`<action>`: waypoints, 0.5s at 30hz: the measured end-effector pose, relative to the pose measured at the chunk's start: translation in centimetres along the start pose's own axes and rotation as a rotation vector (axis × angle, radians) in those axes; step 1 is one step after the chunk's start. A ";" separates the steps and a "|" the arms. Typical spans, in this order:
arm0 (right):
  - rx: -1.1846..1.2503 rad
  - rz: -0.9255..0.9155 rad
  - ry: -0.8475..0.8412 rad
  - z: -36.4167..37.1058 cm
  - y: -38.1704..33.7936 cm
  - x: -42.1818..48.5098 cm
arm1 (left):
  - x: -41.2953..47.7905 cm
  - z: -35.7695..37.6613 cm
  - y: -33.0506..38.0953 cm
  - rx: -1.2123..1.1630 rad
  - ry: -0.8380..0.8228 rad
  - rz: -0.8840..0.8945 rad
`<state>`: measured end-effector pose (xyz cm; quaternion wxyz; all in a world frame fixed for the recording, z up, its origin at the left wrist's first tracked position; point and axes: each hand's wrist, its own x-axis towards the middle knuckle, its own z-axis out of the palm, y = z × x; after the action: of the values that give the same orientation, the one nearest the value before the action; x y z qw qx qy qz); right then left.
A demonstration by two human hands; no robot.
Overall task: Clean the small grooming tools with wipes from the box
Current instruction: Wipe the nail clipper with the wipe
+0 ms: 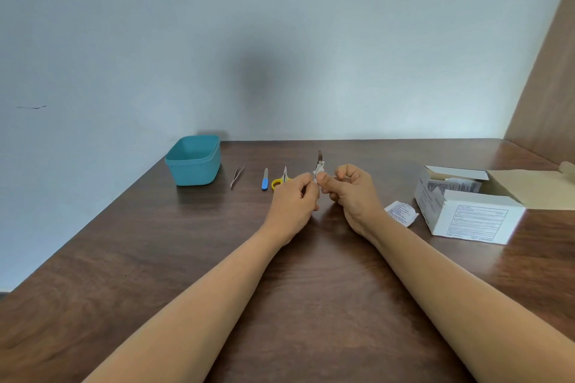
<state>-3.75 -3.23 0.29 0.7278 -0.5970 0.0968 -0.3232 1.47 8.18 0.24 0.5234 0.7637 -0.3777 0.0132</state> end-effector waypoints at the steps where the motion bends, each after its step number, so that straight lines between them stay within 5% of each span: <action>1: 0.020 -0.005 0.029 0.0 0.0 0.0 | -0.1 0.0 0.1 0.009 -0.010 0.007; 7: 0.188 0.010 0.171 -0.4 0.1 0.4 | -0.4 0.0 0.4 0.087 -0.090 0.057; 15: 0.000 0.016 -0.020 0.0 0.1 0.0 | 0.0 0.0 0.2 -0.030 0.007 -0.012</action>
<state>-3.74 -3.23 0.22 0.7314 -0.5993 0.0942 -0.3114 1.35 8.18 0.34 0.5363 0.7579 -0.3715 0.0070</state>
